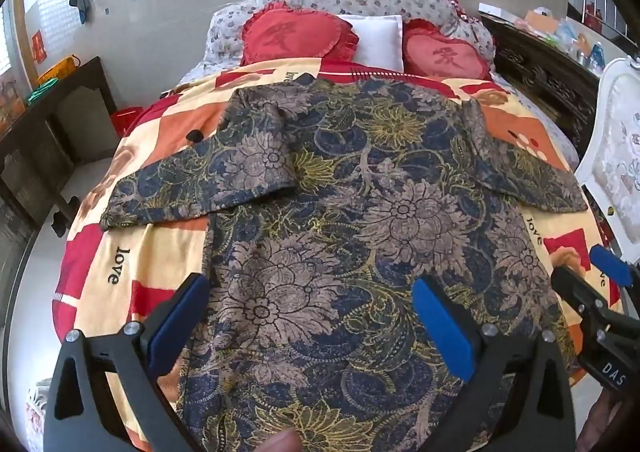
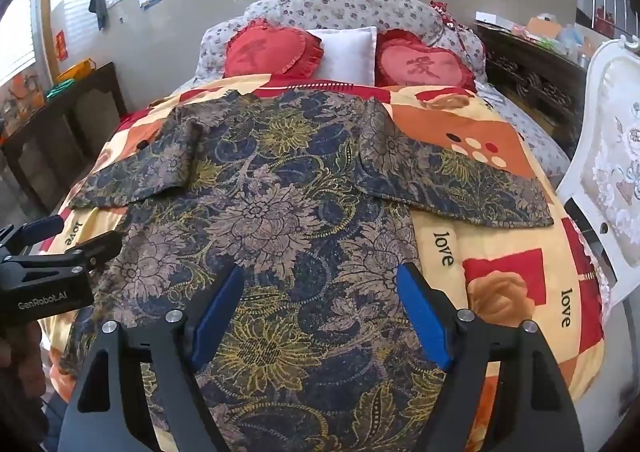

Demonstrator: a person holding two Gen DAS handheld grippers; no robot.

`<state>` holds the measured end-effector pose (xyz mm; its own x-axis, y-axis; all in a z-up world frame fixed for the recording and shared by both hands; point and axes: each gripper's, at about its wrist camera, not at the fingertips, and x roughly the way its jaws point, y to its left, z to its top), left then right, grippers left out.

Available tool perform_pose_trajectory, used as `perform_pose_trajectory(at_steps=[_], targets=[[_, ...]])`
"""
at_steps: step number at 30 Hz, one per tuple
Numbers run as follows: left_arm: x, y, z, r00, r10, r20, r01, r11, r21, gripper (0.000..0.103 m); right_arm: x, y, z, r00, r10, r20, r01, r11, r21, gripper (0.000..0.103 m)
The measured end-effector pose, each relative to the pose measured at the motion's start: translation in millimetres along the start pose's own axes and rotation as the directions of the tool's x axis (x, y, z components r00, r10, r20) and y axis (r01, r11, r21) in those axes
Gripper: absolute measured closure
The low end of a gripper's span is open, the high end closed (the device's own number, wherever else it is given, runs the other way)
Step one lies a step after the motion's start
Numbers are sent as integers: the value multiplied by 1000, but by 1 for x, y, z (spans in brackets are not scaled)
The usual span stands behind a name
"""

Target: Fold small clothes

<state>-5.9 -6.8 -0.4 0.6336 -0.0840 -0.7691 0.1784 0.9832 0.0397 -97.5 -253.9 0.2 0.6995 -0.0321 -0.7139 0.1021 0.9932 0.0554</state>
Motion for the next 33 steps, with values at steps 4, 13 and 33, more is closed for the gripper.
perform_pose_trajectory(at_steps=[4, 13, 33], targets=[[3, -1, -4, 1000, -3, -7, 3, 1000, -7, 0, 13, 24, 6, 1000, -2, 1, 2, 1000, -3, 6], [15, 5, -9, 999, 0, -36, -1, 1000, -27, 0, 21, 32, 7, 995, -85, -50, 82, 995, -54, 6], [26, 5, -14, 998, 0, -66, -2, 1000, -29, 0, 32, 34, 8, 994, -90, -63, 86, 994, -66, 6]])
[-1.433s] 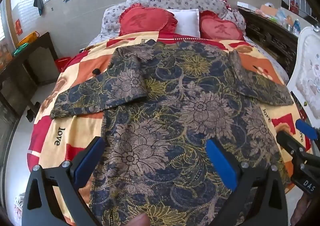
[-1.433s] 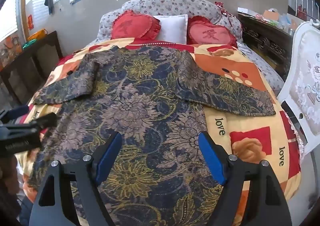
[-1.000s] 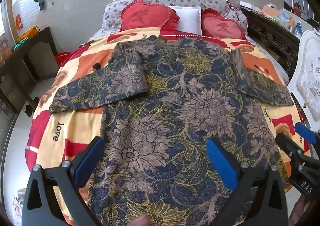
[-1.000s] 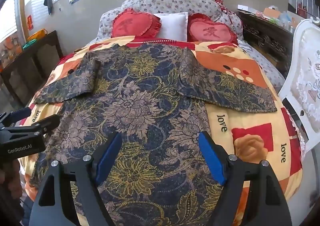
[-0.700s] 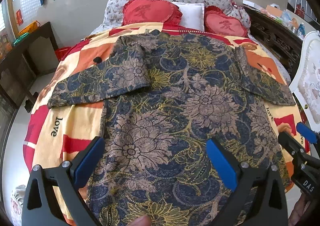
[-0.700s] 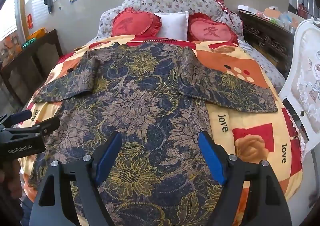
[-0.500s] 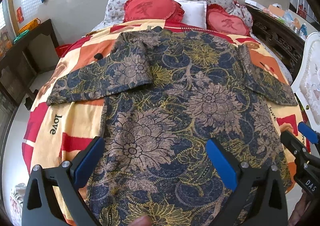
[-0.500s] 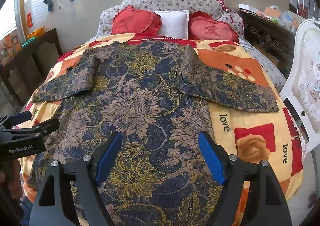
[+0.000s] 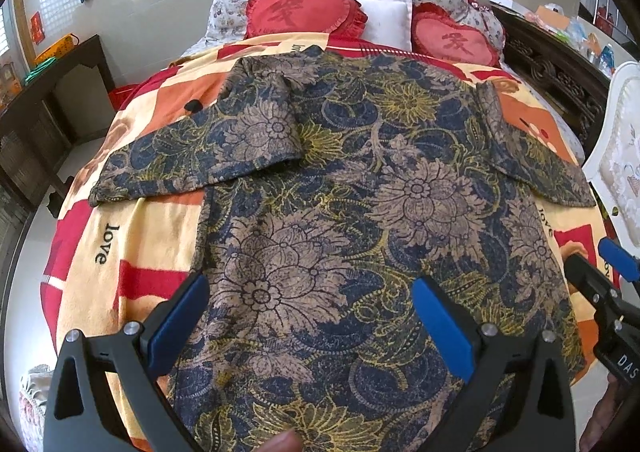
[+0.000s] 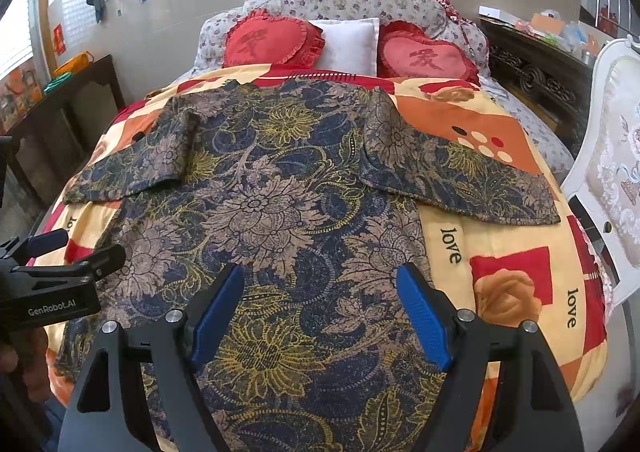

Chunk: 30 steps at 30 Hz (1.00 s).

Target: Fold small clothes

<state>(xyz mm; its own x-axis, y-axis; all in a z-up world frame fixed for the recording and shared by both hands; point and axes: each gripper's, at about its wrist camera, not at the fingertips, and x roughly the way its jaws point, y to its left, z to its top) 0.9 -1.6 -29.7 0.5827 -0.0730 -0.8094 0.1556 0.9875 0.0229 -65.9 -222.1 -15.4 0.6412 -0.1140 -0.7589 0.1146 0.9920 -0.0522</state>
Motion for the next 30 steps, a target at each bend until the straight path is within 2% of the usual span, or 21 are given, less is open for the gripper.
perform_pose_trajectory(at_steps=[20, 23, 26, 30], targets=[[-6, 1, -2, 1000, 8, 2, -8, 1000, 3, 0, -5, 3, 0, 1000, 4, 4, -4, 1000, -1, 6], [-7, -1, -2, 1000, 1, 14, -2, 1000, 24, 0, -7, 4, 1, 1000, 5, 7, -5, 1000, -2, 6], [-6, -1, -1, 999, -47, 27, 46, 998, 33, 0, -9, 3, 2, 1000, 7, 8, -7, 1000, 0, 6], [2, 0, -3, 999, -35, -4, 35, 999, 32, 0, -9, 4, 1, 1000, 8, 7, -8, 1000, 1, 6]])
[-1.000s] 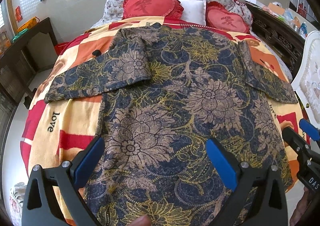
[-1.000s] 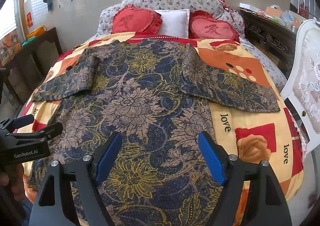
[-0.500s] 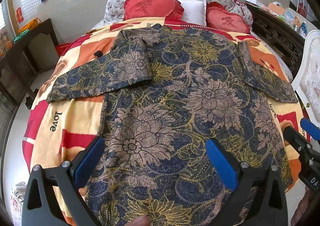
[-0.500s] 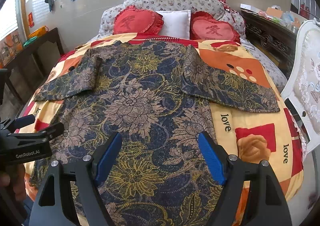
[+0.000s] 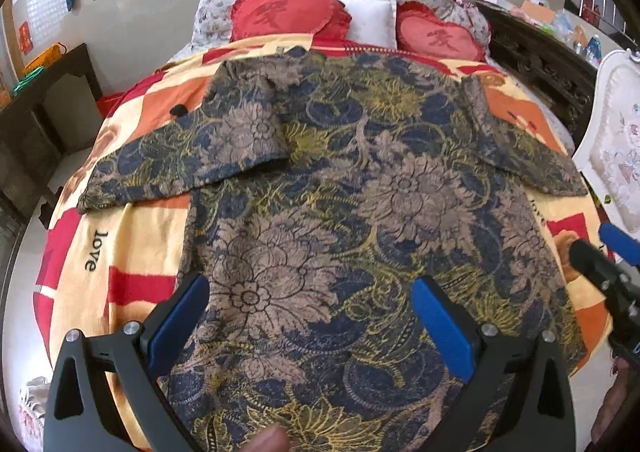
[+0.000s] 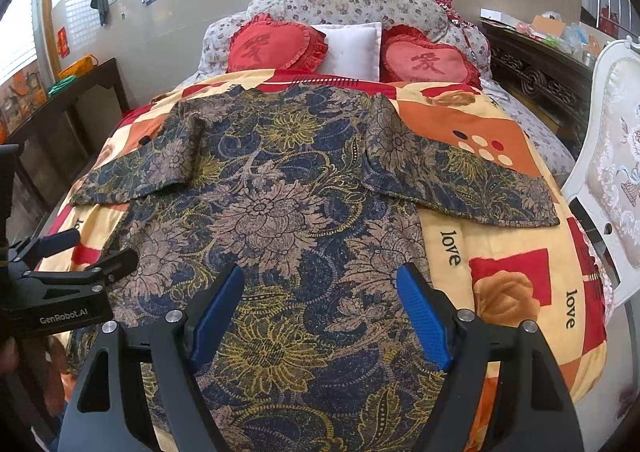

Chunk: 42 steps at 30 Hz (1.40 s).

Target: Fold small clothes

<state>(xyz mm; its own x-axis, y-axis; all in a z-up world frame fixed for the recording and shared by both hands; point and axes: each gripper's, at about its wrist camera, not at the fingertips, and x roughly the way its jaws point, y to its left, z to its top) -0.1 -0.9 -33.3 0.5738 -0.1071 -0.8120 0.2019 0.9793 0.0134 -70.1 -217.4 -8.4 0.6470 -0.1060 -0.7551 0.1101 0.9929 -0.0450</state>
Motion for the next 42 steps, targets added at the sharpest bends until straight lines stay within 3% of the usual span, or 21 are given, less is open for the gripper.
perform_pose_trajectory(at_steps=[26, 42], targets=[[13, 27, -8, 1000, 7, -22, -9, 994, -107, 0, 4, 1, -3, 1000, 2, -12, -2, 1000, -3, 6], [17, 30, -6, 1000, 6, -23, -8, 994, -108, 0, 10, 4, -2, 1000, -1, -27, 0, 1000, -8, 6]])
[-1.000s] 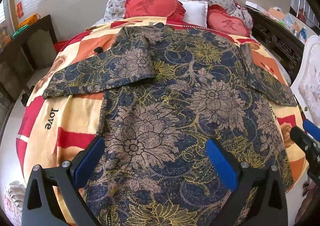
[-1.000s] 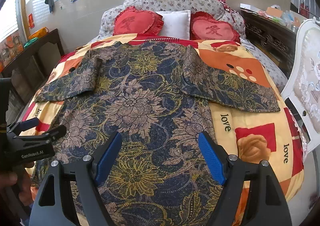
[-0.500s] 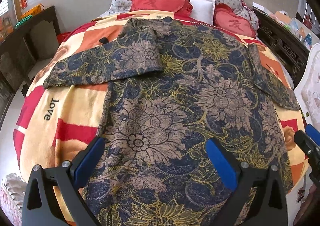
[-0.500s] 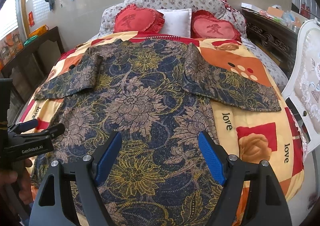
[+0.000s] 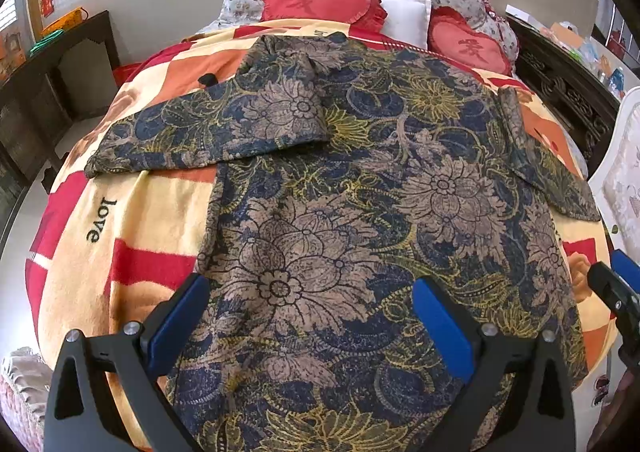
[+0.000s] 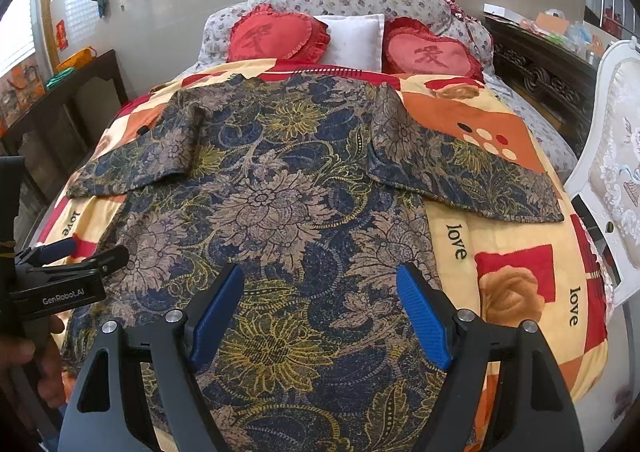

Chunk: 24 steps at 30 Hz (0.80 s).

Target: Fold small clothes

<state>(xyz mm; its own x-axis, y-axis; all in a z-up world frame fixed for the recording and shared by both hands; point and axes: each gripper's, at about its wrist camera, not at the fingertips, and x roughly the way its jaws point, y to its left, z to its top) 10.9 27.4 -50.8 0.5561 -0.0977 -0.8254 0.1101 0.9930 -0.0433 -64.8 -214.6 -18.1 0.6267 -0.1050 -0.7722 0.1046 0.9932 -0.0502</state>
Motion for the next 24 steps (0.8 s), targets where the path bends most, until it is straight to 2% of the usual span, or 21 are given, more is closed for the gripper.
perform_pose_trajectory(at_steps=[9, 17, 20, 24], targets=[[7, 3, 3, 1000, 16, 4, -16, 1000, 3, 0, 7, 3, 6, 1000, -5, 1, 5, 1000, -14, 6], [23, 14, 8, 1000, 14, -9, -14, 1000, -23, 0, 33, 0, 22, 999, -39, -2, 39, 999, -11, 6], [38, 14, 18, 1000, 9, 20, -9, 1000, 2, 0, 43, -2, 26, 999, -49, 1, 49, 999, -10, 6], [72, 13, 39, 997, 57, 43, -59, 997, 43, 0, 71, -5, 32, 997, -80, -1, 80, 997, -1, 6]])
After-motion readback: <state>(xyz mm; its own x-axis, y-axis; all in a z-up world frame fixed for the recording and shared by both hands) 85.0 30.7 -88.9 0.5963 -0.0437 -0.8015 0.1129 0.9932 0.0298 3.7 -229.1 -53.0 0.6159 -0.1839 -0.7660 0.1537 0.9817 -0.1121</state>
